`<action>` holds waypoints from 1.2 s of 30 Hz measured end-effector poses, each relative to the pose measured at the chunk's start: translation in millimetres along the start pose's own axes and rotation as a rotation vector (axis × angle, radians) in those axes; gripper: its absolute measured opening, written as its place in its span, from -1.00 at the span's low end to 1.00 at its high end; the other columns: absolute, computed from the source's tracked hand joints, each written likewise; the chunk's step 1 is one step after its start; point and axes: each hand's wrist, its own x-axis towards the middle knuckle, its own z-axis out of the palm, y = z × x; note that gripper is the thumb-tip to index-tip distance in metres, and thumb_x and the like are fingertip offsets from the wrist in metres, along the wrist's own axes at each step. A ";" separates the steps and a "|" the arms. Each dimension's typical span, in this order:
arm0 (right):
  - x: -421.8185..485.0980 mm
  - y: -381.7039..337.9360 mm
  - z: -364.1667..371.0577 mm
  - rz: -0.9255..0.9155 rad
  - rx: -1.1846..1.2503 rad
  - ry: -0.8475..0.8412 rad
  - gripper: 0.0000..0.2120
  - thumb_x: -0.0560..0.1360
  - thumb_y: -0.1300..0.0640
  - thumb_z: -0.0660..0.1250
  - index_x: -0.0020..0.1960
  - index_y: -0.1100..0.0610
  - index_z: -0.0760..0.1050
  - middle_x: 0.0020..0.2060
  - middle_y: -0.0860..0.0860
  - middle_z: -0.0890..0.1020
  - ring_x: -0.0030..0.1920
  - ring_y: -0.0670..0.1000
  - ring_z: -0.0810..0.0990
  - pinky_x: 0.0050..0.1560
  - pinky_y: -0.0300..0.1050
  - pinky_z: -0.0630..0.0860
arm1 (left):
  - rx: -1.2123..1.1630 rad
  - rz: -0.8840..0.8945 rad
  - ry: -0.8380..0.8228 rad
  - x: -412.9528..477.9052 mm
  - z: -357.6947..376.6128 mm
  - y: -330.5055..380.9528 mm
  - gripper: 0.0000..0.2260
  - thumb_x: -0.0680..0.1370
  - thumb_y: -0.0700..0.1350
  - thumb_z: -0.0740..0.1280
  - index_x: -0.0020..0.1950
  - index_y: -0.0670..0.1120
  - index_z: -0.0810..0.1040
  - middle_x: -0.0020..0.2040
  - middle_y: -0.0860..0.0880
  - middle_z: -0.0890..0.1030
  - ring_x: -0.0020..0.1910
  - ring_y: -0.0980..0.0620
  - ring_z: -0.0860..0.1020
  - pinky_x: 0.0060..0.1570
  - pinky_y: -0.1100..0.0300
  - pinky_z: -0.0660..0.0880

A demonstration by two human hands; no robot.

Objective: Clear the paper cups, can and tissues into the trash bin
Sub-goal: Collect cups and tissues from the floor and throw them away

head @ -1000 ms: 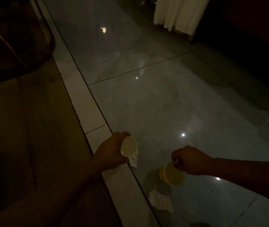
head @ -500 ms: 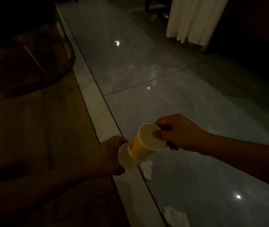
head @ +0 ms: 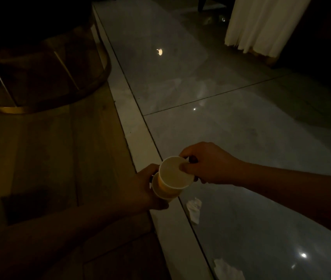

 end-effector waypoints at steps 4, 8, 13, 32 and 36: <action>0.7 -3.2 -0.6 0.017 0.150 0.013 -0.74 0.45 -0.15 0.35 0.08 -0.06 0.54 -0.35 0.09 0.68 -0.48 -0.08 0.56 -0.46 -0.24 0.48 | -0.033 0.013 0.016 -2.3 -1.1 -3.1 -0.28 0.12 -0.01 0.61 0.22 0.15 0.43 0.11 0.15 0.58 0.09 0.18 0.57 0.06 0.01 0.58; 0.4 1.6 3.7 0.011 0.237 0.055 -0.83 0.52 -0.08 0.29 -0.01 -0.02 0.58 -0.39 0.09 0.66 -0.48 -0.01 0.55 -0.45 -0.15 0.50 | -0.049 -0.005 0.048 -5.3 -7.7 -12.8 -0.29 0.13 0.02 0.61 0.23 0.09 0.44 0.12 0.14 0.59 0.10 0.17 0.58 0.08 0.00 0.58; -1.1 37.8 30.0 0.092 0.067 -0.023 -0.87 0.51 0.05 0.33 -0.05 0.08 0.60 -0.39 0.02 0.65 -0.52 -0.15 0.52 -0.45 -0.31 0.43 | -0.033 0.012 0.050 -8.3 -18.3 -27.9 -0.33 0.21 -0.11 0.65 0.25 -0.01 0.46 0.14 0.11 0.57 0.09 0.28 0.54 -0.01 0.37 0.47; -90.3 116.2 120.2 -0.253 -0.772 -0.829 -0.30 0.46 -0.11 0.35 0.49 -0.07 0.09 0.51 0.25 0.06 0.40 0.36 0.23 0.27 0.30 0.36 | 0.048 -0.036 0.076 -9.4 -42.7 -59.6 -0.17 0.24 -0.14 0.64 0.41 0.01 0.32 0.22 0.12 0.51 0.12 0.35 0.50 0.02 0.48 0.43; -101.5 126.1 119.9 -0.309 -0.780 -0.865 -0.39 0.48 0.04 0.35 0.46 0.04 0.19 0.49 0.26 0.13 0.35 0.35 0.31 0.25 0.31 0.38 | 0.099 -0.045 0.069 -13.2 -49.3 -65.4 -0.17 0.19 -0.03 0.64 0.37 0.14 0.33 0.29 0.04 0.50 0.25 0.03 0.50 0.24 0.03 0.47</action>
